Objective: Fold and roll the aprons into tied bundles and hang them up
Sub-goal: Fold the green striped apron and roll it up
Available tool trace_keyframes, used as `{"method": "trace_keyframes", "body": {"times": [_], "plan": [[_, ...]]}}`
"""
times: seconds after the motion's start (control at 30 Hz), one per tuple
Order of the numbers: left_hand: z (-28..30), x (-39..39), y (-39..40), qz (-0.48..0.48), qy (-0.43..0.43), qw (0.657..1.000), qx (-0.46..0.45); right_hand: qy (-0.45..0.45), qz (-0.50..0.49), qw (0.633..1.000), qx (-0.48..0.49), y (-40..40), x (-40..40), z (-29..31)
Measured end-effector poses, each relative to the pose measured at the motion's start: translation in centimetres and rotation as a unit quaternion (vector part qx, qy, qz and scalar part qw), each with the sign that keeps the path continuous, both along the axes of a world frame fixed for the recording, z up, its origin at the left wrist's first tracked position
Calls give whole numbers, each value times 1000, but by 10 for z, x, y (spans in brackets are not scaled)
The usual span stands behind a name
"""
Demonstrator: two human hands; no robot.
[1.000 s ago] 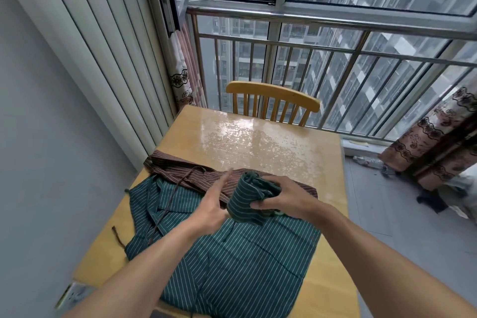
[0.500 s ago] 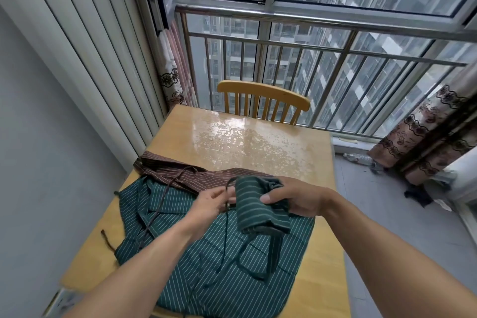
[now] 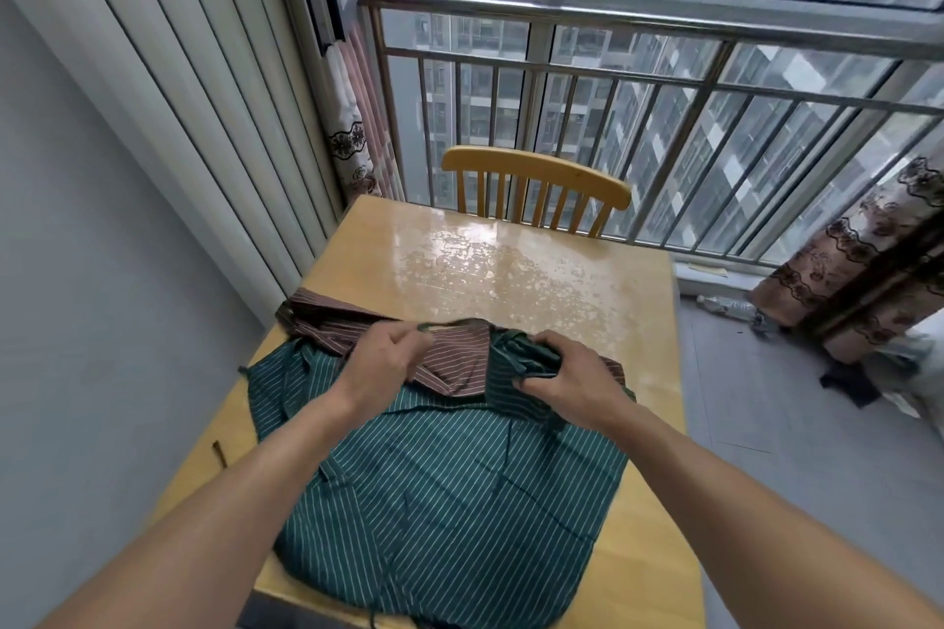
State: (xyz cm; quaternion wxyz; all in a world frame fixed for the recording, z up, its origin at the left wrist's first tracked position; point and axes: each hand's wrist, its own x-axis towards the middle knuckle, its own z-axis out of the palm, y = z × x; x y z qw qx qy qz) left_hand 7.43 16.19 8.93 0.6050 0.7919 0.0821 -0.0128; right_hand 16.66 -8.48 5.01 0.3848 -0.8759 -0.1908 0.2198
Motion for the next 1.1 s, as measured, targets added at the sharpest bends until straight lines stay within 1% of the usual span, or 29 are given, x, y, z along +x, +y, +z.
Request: {"method": "trace_keyframes", "body": {"times": [0.07, 0.17, 0.3, 0.4, 0.5, 0.57, 0.67, 0.73, 0.77, 0.83, 0.9, 0.97, 1.0, 1.1], "plan": [[-5, -10, -10, -32, -19, 999, 21, -28, -45, 999, -2, -1, 4, -5], [-13, -20, -24, -35, -14, 999, 11, -40, -91, 995, -2, -1, 6, -9], [-32, -23, -39, -62, 45, 997, 16, -11, -155, 986, 61, 6, 6, -9], [-45, -25, -51, -78, 114, 990, -16, 58, -193, 969, 144, 13, 5, -8], [-57, -23, -60, -57, 148, 986, -49, 123, -204, 951, 197, 22, 0, -4], [-60, -20, -66, -32, 149, 986, -69, 186, -216, 931, 229, 28, -3, -1], [-55, -14, -69, 7, 137, 981, -134, 273, -222, 901, 254, 31, -3, 3], [-51, -11, -64, -5, 135, 979, -152, 308, -210, 892, 258, 29, -1, 5], [-50, -10, -61, -23, 127, 982, -140, 321, -199, 889, 259, 28, -1, 6], [-50, -8, -56, -57, 105, 986, -116, 330, -172, 891, 259, 25, -1, 7], [-47, -5, -55, -66, 96, 988, -98, 314, -152, 902, 255, 24, 0, 6], [-45, 0, -53, -75, 96, 991, -61, 292, -143, 912, 250, 25, -1, 7], [-43, 2, -51, -85, 107, 989, -51, 284, -140, 915, 249, 25, -1, 8], [-40, 5, -44, -109, 177, 976, -65, 270, -129, 921, 249, 24, -1, 9]]}}
